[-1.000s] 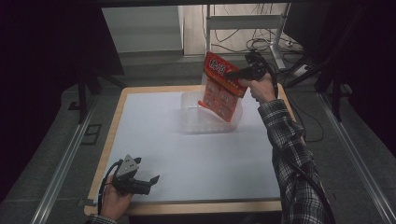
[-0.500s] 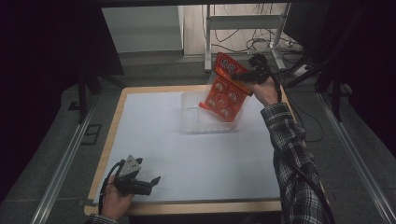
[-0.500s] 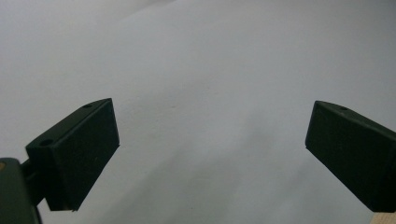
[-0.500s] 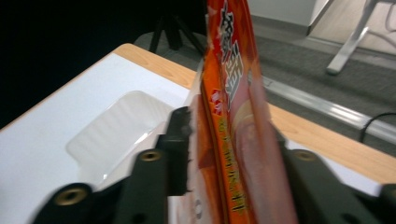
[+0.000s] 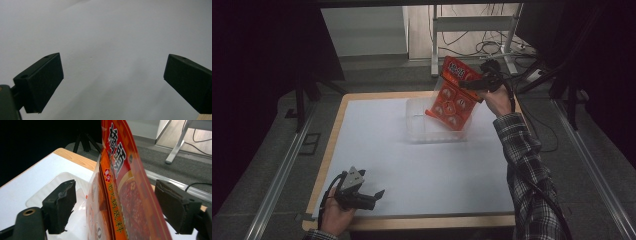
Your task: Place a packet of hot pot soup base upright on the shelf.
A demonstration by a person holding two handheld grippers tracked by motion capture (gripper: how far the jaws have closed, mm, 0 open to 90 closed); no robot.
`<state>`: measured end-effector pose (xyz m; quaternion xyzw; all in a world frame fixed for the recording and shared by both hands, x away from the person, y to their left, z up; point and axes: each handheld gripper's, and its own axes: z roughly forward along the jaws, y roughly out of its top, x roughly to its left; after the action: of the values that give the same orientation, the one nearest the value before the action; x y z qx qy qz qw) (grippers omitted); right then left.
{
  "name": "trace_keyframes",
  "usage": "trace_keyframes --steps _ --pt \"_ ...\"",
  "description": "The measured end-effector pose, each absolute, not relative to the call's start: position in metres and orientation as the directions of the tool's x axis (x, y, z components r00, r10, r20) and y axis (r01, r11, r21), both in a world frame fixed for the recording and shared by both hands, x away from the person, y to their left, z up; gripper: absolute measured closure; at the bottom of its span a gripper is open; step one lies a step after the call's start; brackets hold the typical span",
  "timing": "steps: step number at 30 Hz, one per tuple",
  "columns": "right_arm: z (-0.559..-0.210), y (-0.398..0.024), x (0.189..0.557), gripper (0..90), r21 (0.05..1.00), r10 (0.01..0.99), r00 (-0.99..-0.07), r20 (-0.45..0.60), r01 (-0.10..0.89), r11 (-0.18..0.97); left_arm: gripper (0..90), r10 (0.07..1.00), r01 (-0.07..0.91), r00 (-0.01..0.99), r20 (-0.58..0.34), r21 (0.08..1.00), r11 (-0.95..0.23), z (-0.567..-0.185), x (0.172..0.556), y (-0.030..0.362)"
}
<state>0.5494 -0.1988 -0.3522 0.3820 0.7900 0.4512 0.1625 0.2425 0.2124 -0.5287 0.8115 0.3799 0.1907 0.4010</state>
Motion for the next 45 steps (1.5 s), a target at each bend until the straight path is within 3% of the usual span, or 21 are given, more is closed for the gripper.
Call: trace_keyframes --steps 11,26,45 --pt "-0.343 -0.209 0.535 8.6 0.847 0.736 -0.673 0.079 0.434 0.306 2.3 0.771 0.505 0.635 -0.045 0.78 -0.37 -0.522 0.241 0.211" --pt "-0.338 -0.215 0.513 0.2 0.828 0.722 -0.692 -0.003 0.403 0.39 1.7 0.754 0.472 0.655 -0.04 0.801 -0.367 -0.521 0.239 0.209" --pt "-0.349 -0.234 0.477 0.0 0.845 0.717 -0.697 0.015 0.392 0.363 1.9 0.742 0.457 0.669 -0.026 0.802 -0.385 -0.524 0.24 0.206"
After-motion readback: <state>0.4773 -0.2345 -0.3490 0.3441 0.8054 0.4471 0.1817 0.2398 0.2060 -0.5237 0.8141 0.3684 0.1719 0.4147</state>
